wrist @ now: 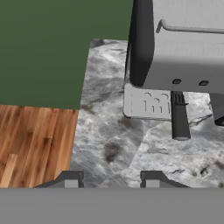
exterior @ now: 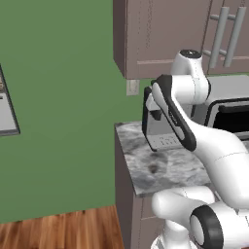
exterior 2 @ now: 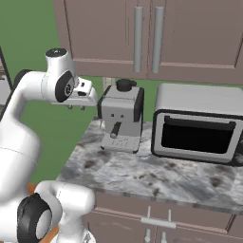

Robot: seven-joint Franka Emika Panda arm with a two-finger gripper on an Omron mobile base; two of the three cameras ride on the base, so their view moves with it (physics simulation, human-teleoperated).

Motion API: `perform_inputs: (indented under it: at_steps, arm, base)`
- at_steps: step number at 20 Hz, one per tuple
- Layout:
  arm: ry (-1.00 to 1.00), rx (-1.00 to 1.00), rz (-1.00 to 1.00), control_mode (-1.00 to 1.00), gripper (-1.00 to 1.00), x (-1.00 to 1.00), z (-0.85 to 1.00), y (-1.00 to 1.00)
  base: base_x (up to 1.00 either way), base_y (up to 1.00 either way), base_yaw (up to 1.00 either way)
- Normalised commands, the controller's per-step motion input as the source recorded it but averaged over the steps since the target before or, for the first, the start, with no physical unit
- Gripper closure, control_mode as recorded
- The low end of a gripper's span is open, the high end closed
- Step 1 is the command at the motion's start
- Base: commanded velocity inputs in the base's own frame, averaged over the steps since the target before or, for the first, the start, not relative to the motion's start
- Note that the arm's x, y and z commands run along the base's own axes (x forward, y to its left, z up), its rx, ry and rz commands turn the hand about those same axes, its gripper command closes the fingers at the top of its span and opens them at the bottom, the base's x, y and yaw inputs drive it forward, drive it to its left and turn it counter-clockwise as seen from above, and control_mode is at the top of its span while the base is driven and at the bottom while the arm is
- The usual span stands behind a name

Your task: Navigate to the stove.

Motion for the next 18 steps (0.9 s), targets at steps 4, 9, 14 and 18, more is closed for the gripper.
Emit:
perform_inputs:
  at_steps: [4, 9, 14, 18]
  arm:
    - [0.0, 0.0, 0.0, -1.0, -1.0, -0.14, 0.0, 0.0]
    - [0.0, 0.0, -0.01, -1.0, -1.0, -0.44, 0.0, -0.14]
    - [-0.01, 0.06, -0.08, -1.0, -1.0, -0.82, 0.0, -0.6]
    - [-0.02, 0.06, -0.1, -1.0, -1.0, -0.75, 0.0, -0.52]
  base:
    - [0.0, 0.0, 0.0]
    - [0.0, 0.0, 0.0]
    - [0.0, 0.0, 0.0]
    - [0.0, 0.0, 0.0]
